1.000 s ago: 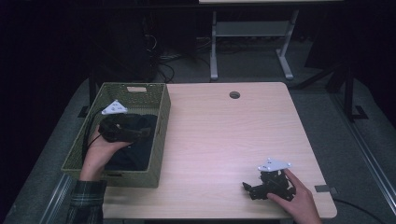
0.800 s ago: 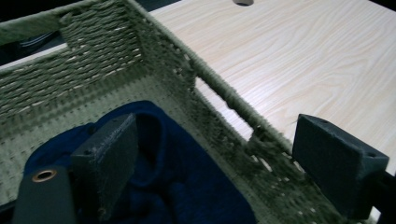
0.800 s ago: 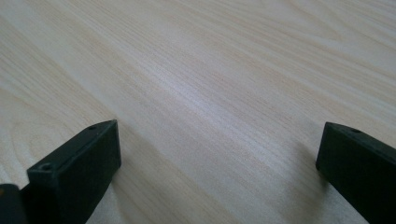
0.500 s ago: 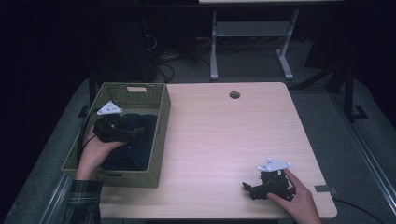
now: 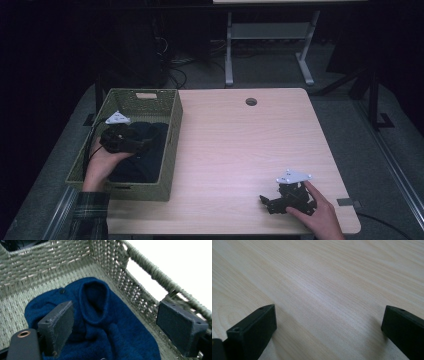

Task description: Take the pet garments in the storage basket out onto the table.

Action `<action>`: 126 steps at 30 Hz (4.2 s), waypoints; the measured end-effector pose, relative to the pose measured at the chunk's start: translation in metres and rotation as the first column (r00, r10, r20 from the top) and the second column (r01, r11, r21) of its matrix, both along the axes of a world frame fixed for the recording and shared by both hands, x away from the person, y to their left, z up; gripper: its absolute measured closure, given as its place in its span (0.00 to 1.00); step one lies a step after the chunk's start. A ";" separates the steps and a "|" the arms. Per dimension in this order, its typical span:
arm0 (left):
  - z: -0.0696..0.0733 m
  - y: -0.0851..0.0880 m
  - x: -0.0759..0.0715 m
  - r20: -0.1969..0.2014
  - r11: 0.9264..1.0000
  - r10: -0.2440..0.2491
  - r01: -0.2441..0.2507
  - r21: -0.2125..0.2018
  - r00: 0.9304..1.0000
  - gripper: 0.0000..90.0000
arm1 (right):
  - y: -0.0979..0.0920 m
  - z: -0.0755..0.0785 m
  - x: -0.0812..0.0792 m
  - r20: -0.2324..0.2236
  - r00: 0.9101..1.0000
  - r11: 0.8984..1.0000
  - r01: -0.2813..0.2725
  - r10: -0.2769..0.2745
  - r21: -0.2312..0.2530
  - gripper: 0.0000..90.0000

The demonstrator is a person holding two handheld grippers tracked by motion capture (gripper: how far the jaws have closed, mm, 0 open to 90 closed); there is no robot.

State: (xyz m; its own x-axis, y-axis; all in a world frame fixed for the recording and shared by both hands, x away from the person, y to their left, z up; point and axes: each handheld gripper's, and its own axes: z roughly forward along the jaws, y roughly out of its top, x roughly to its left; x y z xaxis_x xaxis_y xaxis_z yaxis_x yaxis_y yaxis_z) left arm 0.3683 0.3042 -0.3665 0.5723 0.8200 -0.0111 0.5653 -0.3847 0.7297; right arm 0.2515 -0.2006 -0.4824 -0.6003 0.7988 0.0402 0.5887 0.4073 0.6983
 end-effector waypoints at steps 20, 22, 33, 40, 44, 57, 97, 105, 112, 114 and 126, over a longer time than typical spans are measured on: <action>-0.025 0.003 0.010 -0.070 0.999 0.017 -0.014 0.037 0.997 0.16 | 0.000 0.000 0.000 0.000 1.000 1.000 0.000 0.000 -0.001 0.00; -0.028 0.002 0.012 -0.085 0.999 0.013 -0.009 0.051 0.996 0.16 | 0.000 0.000 0.000 0.000 1.000 1.000 0.000 0.000 0.000 0.00; -0.043 0.000 0.016 -0.173 0.998 0.017 -0.005 0.070 0.985 0.16 | 0.000 0.000 0.000 0.000 1.000 1.000 0.000 0.000 0.000 0.00; -0.050 -0.003 0.018 -0.221 0.994 0.028 -0.005 0.106 0.975 0.15 | 0.000 0.000 0.000 0.000 1.000 1.000 0.000 0.000 0.000 0.00; -0.054 -0.005 0.019 -0.248 0.994 0.031 -0.004 0.108 0.968 0.15 | 0.000 0.000 0.000 0.001 1.000 1.000 0.000 0.000 -0.001 0.00; -0.067 -0.014 0.023 -0.321 0.979 0.063 0.004 0.203 0.945 0.16 | 0.000 0.000 0.000 -0.001 1.000 1.000 -0.001 0.001 0.000 0.00; -0.023 0.012 0.013 -0.264 0.997 0.046 -0.062 -0.052 0.963 0.80 | 0.000 0.000 0.000 0.001 1.000 1.000 -0.001 0.001 -0.001 0.00; -0.011 0.018 0.008 -0.165 0.981 0.020 -0.051 -0.186 0.986 0.80 | 0.000 0.000 0.000 -0.002 1.000 1.000 -0.001 0.001 0.001 0.00; -0.003 0.019 0.004 -0.126 0.971 0.006 -0.035 -0.236 0.992 0.80 | 0.000 0.000 0.000 -0.002 1.000 1.000 -0.001 0.001 0.001 0.00; -0.001 0.019 0.003 -0.115 0.969 0.006 -0.034 -0.245 0.993 0.80 | 0.000 0.000 0.000 -0.002 1.000 1.000 -0.001 0.001 0.001 0.00; 0.016 0.021 -0.004 -0.038 0.951 -0.017 0.004 -0.308 0.999 0.80 | 0.000 0.000 0.000 -0.002 1.000 1.000 -0.002 0.002 0.001 0.00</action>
State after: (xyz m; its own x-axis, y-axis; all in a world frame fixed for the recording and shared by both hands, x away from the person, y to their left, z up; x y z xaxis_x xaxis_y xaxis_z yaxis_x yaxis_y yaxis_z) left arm 0.3641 0.3249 -0.3510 0.5749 0.7669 -0.2853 0.5936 -0.1509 0.7905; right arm 0.2519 -0.2005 -0.4824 -0.6015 0.7978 0.0422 0.5896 0.4076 0.6973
